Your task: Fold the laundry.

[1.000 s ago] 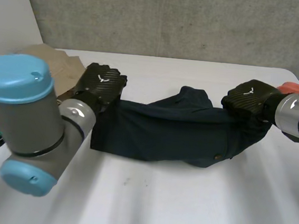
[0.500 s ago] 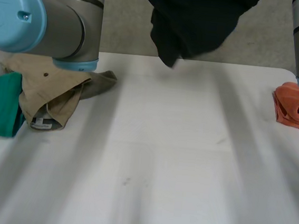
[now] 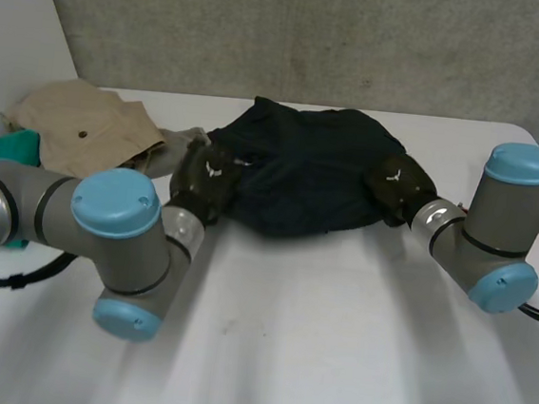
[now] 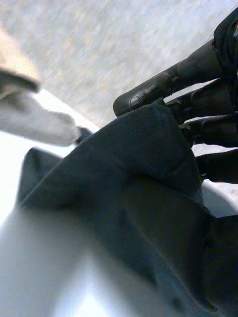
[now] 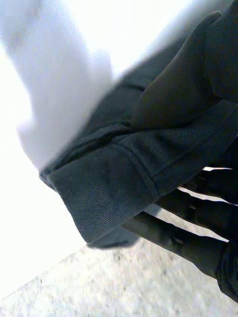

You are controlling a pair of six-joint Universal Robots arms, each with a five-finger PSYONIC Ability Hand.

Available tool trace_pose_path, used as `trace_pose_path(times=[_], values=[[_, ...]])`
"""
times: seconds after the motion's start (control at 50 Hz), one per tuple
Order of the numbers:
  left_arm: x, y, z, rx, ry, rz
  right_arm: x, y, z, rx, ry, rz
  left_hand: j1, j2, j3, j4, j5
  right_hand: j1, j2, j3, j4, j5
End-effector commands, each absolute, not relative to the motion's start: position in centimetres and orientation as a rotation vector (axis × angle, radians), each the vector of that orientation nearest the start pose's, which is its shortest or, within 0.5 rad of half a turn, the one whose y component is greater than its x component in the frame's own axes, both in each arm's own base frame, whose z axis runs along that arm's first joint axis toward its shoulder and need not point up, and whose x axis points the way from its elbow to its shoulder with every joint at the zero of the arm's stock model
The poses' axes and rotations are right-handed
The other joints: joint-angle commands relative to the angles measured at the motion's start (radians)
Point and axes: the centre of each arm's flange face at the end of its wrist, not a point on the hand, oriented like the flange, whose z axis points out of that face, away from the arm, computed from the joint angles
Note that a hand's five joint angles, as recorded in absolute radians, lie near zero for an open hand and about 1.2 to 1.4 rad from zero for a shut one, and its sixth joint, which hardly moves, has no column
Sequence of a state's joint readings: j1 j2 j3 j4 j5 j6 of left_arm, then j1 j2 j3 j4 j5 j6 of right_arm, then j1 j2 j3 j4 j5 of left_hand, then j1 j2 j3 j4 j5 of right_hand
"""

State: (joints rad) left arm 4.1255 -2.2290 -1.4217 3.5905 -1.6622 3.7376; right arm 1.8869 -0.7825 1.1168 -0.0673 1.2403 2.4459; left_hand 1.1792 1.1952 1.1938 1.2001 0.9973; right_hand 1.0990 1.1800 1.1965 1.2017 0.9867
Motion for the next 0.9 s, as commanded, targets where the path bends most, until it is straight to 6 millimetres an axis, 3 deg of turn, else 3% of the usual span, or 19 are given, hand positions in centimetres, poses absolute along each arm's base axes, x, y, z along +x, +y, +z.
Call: trace_pose_path(times=[0.02, 0.14, 0.22, 0.3, 0.46, 0.48, 0.54, 0.68, 0.9], values=[[-31.0, -24.9, 17.5, 1.189, 2.01, -1.934, 27.5, -32.9, 19.0, -1.479, 2.01, -1.873, 0.217, 0.201, 0.202, 0.196, 0.224, 0.297, 0.216, 0.2, 0.195, 0.235], [-28.6, -21.0, 19.4, 1.237, 2.048, -1.841, 25.5, -29.4, 20.9, -1.517, 2.121, -1.717, 0.217, 0.201, 0.202, 0.196, 0.224, 0.297, 0.216, 0.2, 0.195, 0.235], [-27.3, -17.3, 20.3, 1.313, 2.095, -1.759, 22.8, -26.0, 20.7, -1.654, 2.27, -1.41, 0.217, 0.201, 0.202, 0.196, 0.224, 0.297, 0.216, 0.2, 0.195, 0.235], [-26.2, -13.7, 19.9, 1.435, 2.16, -1.611, 21.2, -23.7, 20.2, -1.806, 2.333, -1.189, 0.217, 0.201, 0.202, 0.196, 0.224, 0.297, 0.216, 0.2, 0.195, 0.235], [-25.6, -11.2, 20.0, 1.505, 2.241, -1.501, 19.8, -21.6, 19.8, -1.847, 2.409, -1.092, 0.217, 0.201, 0.202, 0.196, 0.224, 0.297, 0.216, 0.2, 0.195, 0.235], [-25.6, -11.1, 20.1, 1.506, 2.244, -1.501, 19.8, -21.6, 19.9, -1.845, 2.403, -1.098, 0.217, 0.201, 0.202, 0.196, 0.224, 0.287, 0.206, 0.189, 0.184, 0.224], [-25.7, -11.0, 20.6, 1.502, 2.246, -1.529, 19.8, -22.1, 20.1, -1.821, 2.396, -1.19, 0.217, 0.201, 0.202, 0.196, 0.224, -0.251, -0.333, -0.349, -0.354, -0.314], [-26.7, -12.5, 20.9, 1.459, 2.225, -1.603, 19.3, -24.1, 19.7, -1.673, 2.439, -1.369, 0.217, 0.201, 0.202, 0.196, 0.224, -0.271, -0.352, -0.369, -0.374, -0.333], [-28.1, -15.6, 19.5, 1.396, 2.23, -1.626, 18.9, -24.1, 19.6, -1.572, 2.474, -1.365, 0.217, 0.201, 0.202, 0.196, 0.224, -0.248, -0.329, -0.345, -0.351, -0.31]])
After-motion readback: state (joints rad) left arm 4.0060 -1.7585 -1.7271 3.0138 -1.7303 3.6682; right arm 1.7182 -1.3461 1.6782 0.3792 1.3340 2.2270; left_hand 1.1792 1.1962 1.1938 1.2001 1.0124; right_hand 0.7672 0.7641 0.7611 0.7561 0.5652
